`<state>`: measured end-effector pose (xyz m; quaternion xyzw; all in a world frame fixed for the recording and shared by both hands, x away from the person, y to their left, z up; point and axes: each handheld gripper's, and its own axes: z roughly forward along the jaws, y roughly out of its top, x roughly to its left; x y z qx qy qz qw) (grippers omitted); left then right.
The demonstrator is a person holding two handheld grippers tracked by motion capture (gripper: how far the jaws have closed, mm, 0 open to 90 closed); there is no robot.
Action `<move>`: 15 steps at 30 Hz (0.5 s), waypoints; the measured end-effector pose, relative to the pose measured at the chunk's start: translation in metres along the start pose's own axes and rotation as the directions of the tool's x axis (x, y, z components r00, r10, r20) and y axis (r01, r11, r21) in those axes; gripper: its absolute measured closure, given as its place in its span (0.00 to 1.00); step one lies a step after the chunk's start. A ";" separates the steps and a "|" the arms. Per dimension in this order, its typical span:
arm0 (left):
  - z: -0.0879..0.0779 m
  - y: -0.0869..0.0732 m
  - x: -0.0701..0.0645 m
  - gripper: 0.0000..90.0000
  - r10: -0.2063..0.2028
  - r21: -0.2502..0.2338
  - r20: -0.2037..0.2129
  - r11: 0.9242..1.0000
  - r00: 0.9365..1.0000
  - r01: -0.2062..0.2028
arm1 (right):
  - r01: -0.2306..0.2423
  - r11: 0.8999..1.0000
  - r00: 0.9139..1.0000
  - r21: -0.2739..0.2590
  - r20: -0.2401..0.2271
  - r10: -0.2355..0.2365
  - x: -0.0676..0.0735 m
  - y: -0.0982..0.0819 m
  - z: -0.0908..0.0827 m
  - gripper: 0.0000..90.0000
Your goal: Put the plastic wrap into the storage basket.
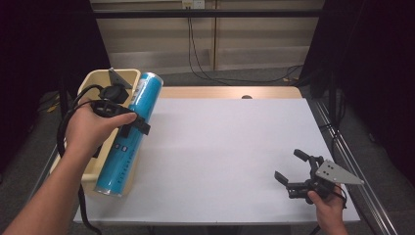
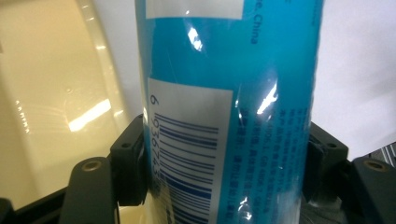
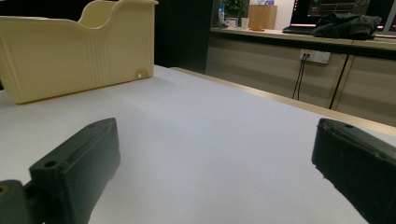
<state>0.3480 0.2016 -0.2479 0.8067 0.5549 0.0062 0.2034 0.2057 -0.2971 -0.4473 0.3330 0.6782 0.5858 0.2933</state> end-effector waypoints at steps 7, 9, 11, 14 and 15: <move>-0.009 -0.007 0.014 0.36 -0.026 -0.015 -0.013 1.000 1.000 0.026 | -0.002 1.000 1.000 0.000 -0.003 0.002 0.001 0.000 0.000 0.01; -0.012 -0.009 0.019 0.36 -0.035 -0.022 -0.014 0.999 0.999 0.035 | -0.001 1.000 1.000 0.001 -0.004 0.001 0.001 0.000 0.001 0.01; -0.013 -0.011 0.023 0.36 -0.042 -0.027 -0.019 0.999 0.999 0.041 | -0.003 1.000 1.000 0.001 -0.005 0.003 0.001 0.000 0.001 0.01; -0.016 -0.015 0.030 0.36 -0.059 -0.034 -0.026 0.998 0.998 0.058 | -0.002 1.000 1.000 0.001 -0.005 0.002 0.001 0.000 0.001 0.01; -0.017 -0.016 0.033 0.36 -0.057 -0.031 -0.031 0.998 0.998 0.056 | -0.004 1.000 1.000 0.001 -0.005 0.004 0.001 0.000 0.001 0.01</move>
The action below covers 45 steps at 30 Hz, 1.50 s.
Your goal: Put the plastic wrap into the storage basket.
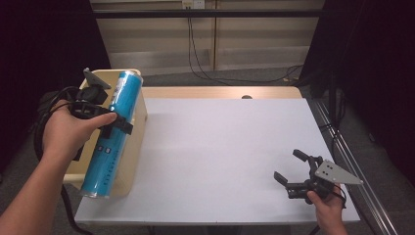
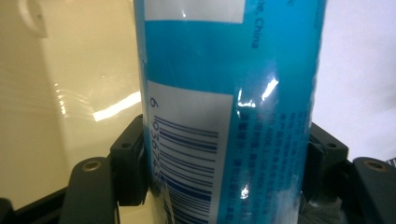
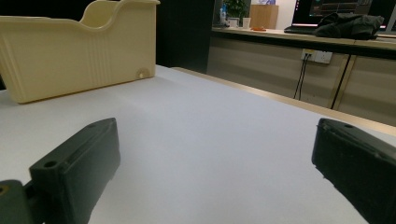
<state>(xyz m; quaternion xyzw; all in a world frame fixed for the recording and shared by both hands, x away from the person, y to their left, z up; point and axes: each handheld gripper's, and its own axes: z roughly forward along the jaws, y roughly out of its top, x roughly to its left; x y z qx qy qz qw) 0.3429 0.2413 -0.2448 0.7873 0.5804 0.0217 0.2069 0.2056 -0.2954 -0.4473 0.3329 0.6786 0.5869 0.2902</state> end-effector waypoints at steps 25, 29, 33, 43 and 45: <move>0.003 -0.013 0.035 0.36 -0.081 0.040 -0.063 0.996 0.995 0.083 | 0.002 1.000 1.000 0.001 -0.006 -0.002 0.001 0.000 0.001 0.01; 0.004 -0.014 0.039 0.36 -0.092 0.034 -0.062 0.995 0.994 0.094 | 0.003 1.000 1.000 0.001 -0.008 -0.003 0.002 0.000 0.001 0.01; 0.005 -0.015 0.042 0.36 -0.106 0.026 -0.069 0.994 0.992 0.108 | 0.003 1.000 1.000 0.001 -0.008 -0.003 0.002 0.000 0.001 0.01; 0.010 -0.015 0.044 0.35 -0.136 0.016 -0.078 0.990 0.988 0.138 | 0.003 1.000 1.000 0.001 -0.010 -0.003 0.002 0.000 0.001 0.01; 0.010 -0.015 0.046 0.35 -0.135 0.016 -0.079 0.990 0.988 0.137 | 0.002 1.000 1.000 0.001 -0.010 -0.002 0.002 0.000 0.001 0.01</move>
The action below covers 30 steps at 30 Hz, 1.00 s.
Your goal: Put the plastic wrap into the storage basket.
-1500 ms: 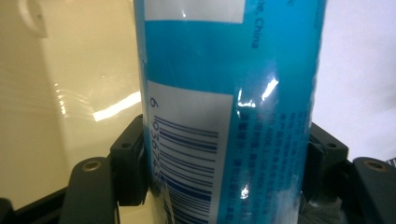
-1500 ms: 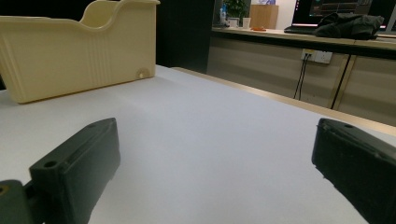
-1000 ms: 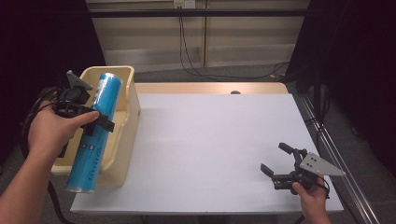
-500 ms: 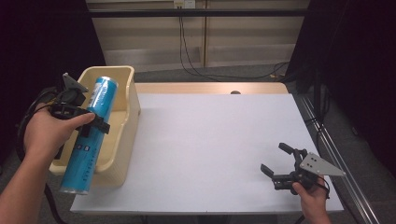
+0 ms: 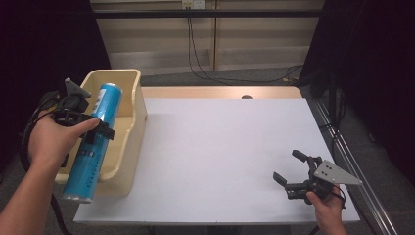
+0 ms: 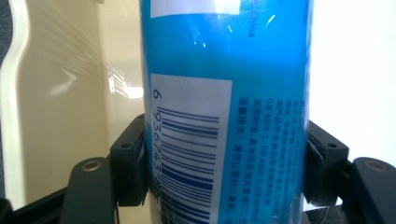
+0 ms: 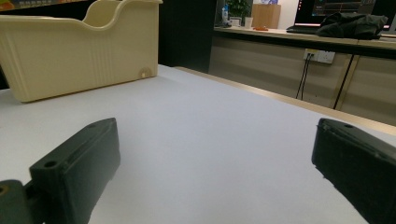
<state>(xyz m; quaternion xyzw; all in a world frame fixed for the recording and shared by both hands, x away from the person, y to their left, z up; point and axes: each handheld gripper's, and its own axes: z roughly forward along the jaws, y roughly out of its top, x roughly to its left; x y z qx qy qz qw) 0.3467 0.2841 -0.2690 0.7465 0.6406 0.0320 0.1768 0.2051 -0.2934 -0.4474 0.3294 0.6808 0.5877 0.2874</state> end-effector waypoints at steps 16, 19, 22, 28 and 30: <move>0.008 0.001 0.000 0.35 -0.011 0.008 -0.011 1.000 1.000 0.011 | 0.002 1.000 1.000 0.002 -0.004 -0.002 0.000 0.000 0.000 0.01; 0.009 0.001 0.000 0.35 -0.006 0.012 -0.009 1.000 1.000 0.007 | 0.003 1.000 1.000 0.003 -0.005 -0.003 0.000 0.000 0.000 0.01; 0.011 0.002 0.000 0.35 0.006 0.021 -0.013 1.000 1.000 -0.006 | 0.005 1.000 1.000 0.003 -0.006 -0.005 0.000 0.000 0.000 0.01; 0.014 0.002 -0.001 0.35 0.007 0.026 -0.012 1.000 1.000 -0.007 | 0.003 1.000 1.000 0.003 -0.007 -0.003 0.001 0.000 0.001 0.01; 0.014 0.003 -0.001 0.35 0.002 0.026 -0.016 1.000 1.000 -0.001 | 0.003 1.000 1.000 0.003 -0.008 -0.003 0.001 0.000 0.001 0.01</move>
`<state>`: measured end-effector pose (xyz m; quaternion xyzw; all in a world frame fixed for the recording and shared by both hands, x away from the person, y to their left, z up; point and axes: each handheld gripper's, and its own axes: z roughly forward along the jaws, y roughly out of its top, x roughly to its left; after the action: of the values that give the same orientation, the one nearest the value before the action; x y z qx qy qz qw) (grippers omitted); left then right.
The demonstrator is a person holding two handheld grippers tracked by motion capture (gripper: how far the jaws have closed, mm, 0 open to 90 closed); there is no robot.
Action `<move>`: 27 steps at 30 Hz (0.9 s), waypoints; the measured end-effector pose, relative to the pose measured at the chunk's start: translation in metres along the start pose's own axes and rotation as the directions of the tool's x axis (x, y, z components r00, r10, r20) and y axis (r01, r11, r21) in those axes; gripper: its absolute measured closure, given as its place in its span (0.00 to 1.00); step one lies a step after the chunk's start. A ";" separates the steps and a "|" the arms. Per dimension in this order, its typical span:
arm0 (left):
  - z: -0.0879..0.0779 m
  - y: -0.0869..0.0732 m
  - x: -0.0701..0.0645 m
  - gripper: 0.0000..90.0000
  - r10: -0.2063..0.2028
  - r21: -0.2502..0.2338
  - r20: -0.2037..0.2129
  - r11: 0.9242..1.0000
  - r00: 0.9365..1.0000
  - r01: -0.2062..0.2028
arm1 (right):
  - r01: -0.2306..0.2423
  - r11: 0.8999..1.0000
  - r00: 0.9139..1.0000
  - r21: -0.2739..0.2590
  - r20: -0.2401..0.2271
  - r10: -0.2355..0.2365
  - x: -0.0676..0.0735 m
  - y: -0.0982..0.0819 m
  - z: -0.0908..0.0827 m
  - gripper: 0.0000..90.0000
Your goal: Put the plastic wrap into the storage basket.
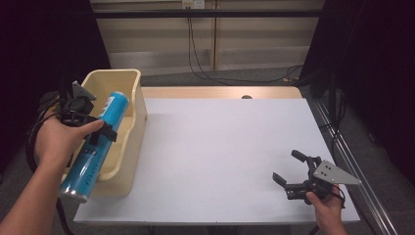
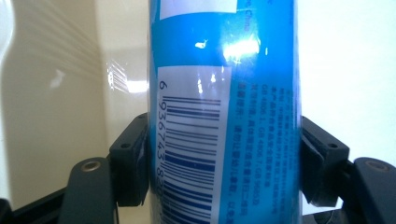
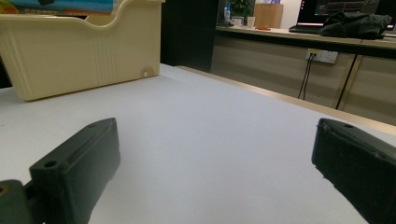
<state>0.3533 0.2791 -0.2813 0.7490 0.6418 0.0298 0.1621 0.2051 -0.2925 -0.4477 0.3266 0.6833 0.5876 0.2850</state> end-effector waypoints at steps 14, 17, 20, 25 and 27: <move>-0.026 0.011 -0.005 0.32 0.009 -0.062 0.034 0.998 0.999 -0.007 | 0.003 1.000 1.000 0.003 -0.003 -0.003 0.001 0.000 0.001 0.01; -0.024 0.010 -0.008 0.30 0.009 -0.076 0.065 0.997 0.998 -0.004 | 0.007 1.000 1.000 0.004 -0.007 -0.007 0.001 0.000 0.001 0.01; -0.019 0.010 -0.010 0.30 0.021 -0.076 0.076 0.997 0.997 -0.015 | 0.008 1.000 1.000 0.004 -0.006 -0.008 0.001 0.000 0.000 0.01; -0.018 0.010 -0.018 0.29 0.035 -0.083 0.098 0.996 0.995 -0.027 | 0.004 1.000 1.000 0.005 -0.002 -0.004 0.000 0.000 0.000 0.01; -0.018 0.010 -0.023 0.29 0.047 -0.086 0.108 0.996 0.993 -0.038 | 0.005 1.000 1.000 0.004 -0.003 -0.005 0.000 0.000 0.000 0.01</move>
<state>0.3545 0.2595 -0.2578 0.7556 0.6138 0.0188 0.2280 0.2050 -0.2920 -0.4478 0.3248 0.6856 0.5859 0.2848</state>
